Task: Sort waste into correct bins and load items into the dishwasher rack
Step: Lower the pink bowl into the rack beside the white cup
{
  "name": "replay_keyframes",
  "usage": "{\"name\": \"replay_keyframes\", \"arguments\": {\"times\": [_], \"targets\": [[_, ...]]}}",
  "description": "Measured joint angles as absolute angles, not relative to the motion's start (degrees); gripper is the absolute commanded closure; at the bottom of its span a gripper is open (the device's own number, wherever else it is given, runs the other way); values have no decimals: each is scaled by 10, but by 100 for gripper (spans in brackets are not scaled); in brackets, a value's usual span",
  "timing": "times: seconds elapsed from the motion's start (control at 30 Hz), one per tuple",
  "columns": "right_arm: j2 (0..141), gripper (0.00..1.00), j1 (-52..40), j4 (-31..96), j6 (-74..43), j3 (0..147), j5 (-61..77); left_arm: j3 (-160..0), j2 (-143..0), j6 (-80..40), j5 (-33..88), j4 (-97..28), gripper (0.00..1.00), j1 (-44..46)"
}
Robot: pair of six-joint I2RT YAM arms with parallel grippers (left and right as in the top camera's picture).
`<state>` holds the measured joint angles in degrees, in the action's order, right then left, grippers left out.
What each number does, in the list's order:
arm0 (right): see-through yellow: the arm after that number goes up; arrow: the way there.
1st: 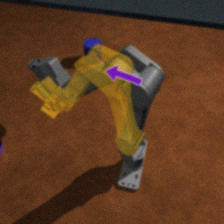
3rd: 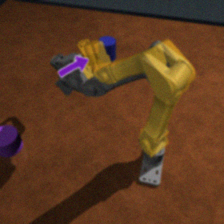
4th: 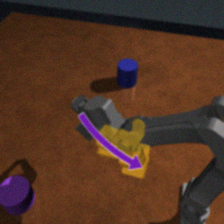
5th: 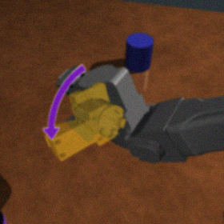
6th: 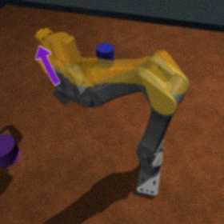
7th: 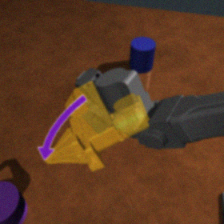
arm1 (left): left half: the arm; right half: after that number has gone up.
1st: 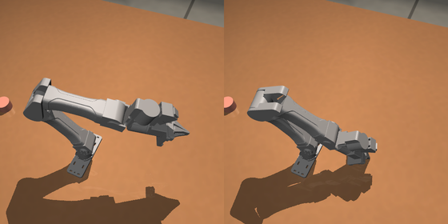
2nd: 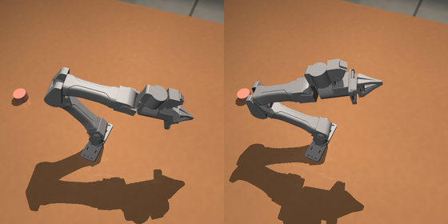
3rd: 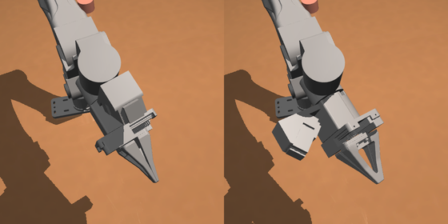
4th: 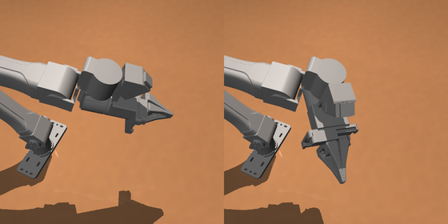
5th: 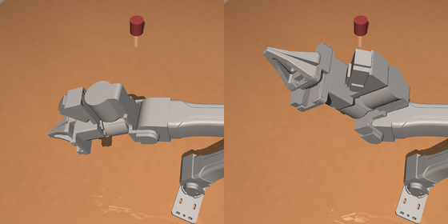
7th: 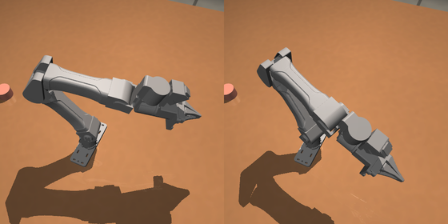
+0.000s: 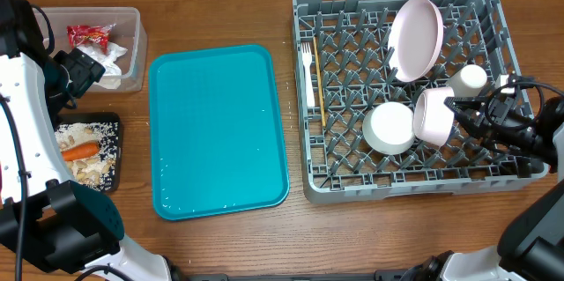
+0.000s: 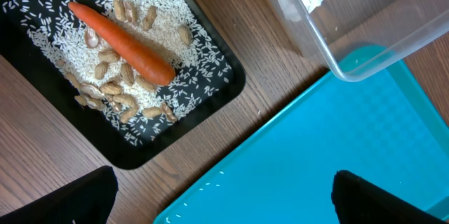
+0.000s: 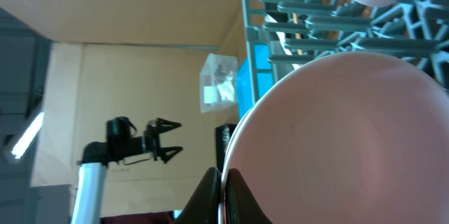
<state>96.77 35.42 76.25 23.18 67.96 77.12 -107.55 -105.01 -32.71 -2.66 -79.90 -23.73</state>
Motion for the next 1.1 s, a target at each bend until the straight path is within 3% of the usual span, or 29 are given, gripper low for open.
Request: {"name": "replay_keyframes", "arguments": {"times": [0.67, 1.1], "targets": [[971, 96, 337, 702, 225, 622, 815, -1075, -1050, -327, -27, -799, 0, -237], [971, 94, 353, 656, 148, 624, 803, -1075, -1050, -327, -27, -799, 0, -237]]}}
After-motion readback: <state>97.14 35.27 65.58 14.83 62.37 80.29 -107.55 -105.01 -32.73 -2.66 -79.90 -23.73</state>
